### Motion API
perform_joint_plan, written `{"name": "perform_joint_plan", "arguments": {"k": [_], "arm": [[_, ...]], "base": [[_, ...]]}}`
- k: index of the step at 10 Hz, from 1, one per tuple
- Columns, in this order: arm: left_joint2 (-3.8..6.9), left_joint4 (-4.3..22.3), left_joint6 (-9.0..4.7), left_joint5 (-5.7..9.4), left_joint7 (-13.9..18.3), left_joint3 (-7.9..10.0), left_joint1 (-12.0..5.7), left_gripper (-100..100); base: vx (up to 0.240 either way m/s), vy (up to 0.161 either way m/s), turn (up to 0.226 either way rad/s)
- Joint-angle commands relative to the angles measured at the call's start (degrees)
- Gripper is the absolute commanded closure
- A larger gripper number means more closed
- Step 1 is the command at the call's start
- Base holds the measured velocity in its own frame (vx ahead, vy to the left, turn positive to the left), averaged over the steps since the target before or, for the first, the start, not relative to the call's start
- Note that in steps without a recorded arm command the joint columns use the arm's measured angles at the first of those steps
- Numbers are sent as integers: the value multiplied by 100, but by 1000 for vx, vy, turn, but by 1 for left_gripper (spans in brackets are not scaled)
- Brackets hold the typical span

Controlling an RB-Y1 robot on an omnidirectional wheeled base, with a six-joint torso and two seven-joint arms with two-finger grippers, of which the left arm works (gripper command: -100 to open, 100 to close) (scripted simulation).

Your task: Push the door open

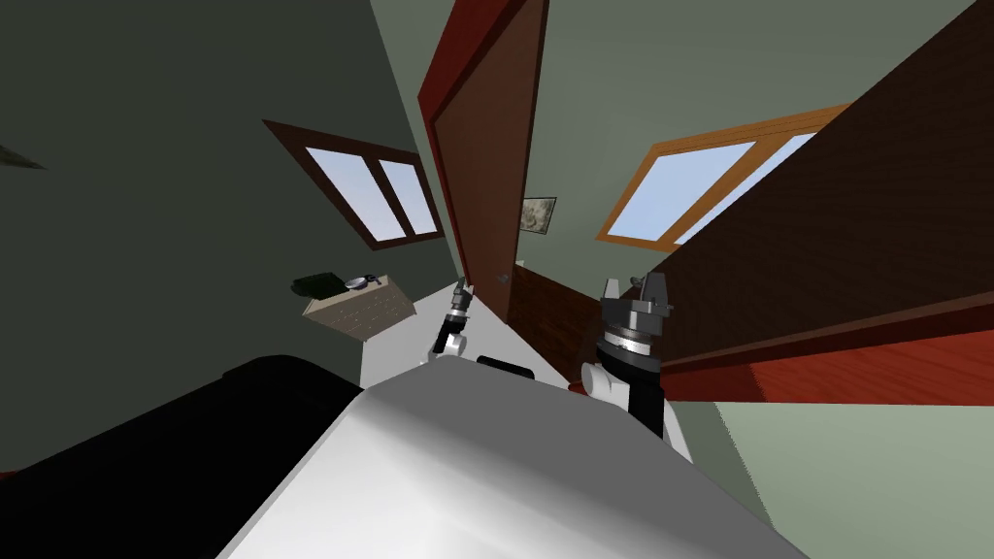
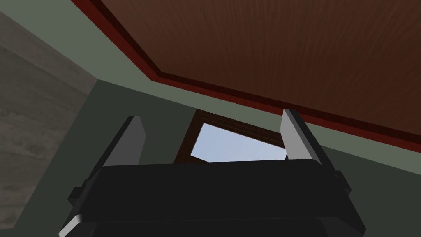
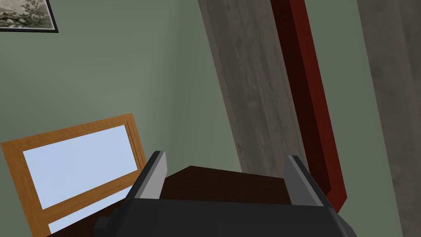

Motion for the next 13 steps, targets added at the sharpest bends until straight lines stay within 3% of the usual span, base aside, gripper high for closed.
{"name": "perform_joint_plan", "arguments": {"k": [1,9,10,13], "arm": [[27,281,-80,-21,3,-76,-76,-100],[108,1562,-476,-139,5,-476,-353,-100],[108,1562,-476,-139,5,-476,-353,-100],[137,2121,-648,-190,6,-651,-474,-100]], "base": [[103,78,-87],[74,76,-90],[62,62,-42],[73,64,-93]]}}
